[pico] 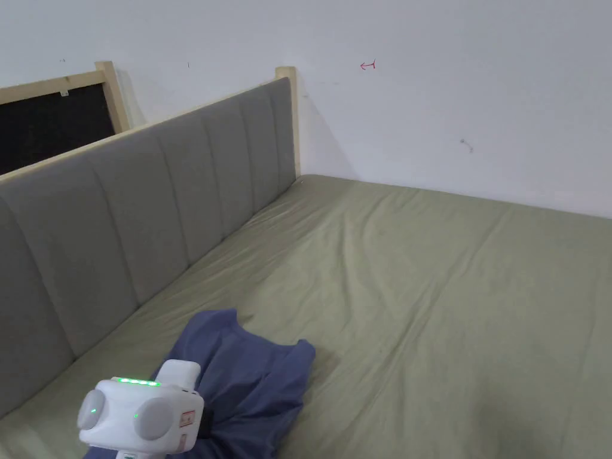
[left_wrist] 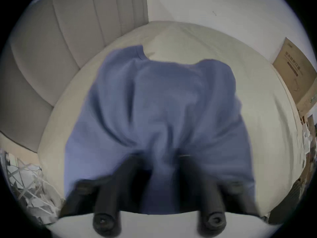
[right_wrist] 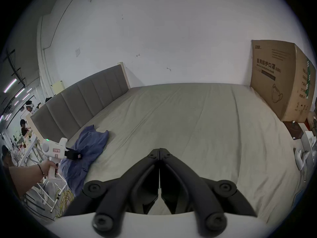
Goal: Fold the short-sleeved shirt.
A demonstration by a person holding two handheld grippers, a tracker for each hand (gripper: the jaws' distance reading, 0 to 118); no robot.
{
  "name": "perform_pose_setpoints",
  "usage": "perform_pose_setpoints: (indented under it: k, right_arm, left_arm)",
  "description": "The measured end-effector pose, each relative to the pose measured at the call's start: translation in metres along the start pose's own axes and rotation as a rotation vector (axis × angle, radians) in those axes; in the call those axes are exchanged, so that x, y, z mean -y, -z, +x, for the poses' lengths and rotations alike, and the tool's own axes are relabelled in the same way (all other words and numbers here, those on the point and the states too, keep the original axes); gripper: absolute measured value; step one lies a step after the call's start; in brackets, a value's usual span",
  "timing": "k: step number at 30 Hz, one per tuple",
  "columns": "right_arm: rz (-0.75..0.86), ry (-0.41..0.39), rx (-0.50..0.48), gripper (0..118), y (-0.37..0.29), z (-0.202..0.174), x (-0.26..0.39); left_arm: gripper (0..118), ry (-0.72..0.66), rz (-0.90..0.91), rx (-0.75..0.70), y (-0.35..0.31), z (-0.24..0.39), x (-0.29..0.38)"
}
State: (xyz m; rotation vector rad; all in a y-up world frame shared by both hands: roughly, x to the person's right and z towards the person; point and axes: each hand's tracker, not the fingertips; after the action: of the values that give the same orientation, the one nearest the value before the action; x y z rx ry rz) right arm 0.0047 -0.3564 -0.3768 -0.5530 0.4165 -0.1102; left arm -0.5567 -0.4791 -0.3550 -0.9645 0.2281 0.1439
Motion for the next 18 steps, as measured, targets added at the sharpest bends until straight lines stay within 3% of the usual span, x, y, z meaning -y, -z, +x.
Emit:
perform_pose_setpoints:
  k: [1, 6, 9, 14, 18]
  right_arm:
    - [0.007, 0.004, -0.002, 0, -0.004, 0.002, 0.0]
    - [0.04, 0.038, 0.003, 0, -0.027, 0.012, -0.003]
    - [0.078, 0.046, 0.015, 0, -0.045, 0.019, -0.005]
    - [0.169, 0.076, 0.031, 0, -0.08, 0.033, -0.01]
    - [0.257, 0.135, 0.064, 0, -0.109, 0.053, -0.012]
  left_arm:
    - [4, -0.009, 0.044, 0.015, -0.013, -0.002, 0.0]
    - [3, 0.048, 0.237, -0.101, -0.089, 0.008, -0.022]
    - [3, 0.056, 0.396, -0.026, -0.148, 0.027, -0.04]
    - [3, 0.21, 0.605, 0.116, -0.239, 0.101, -0.076]
    - [3, 0.255, 0.683, 0.376, -0.282, 0.184, -0.087]
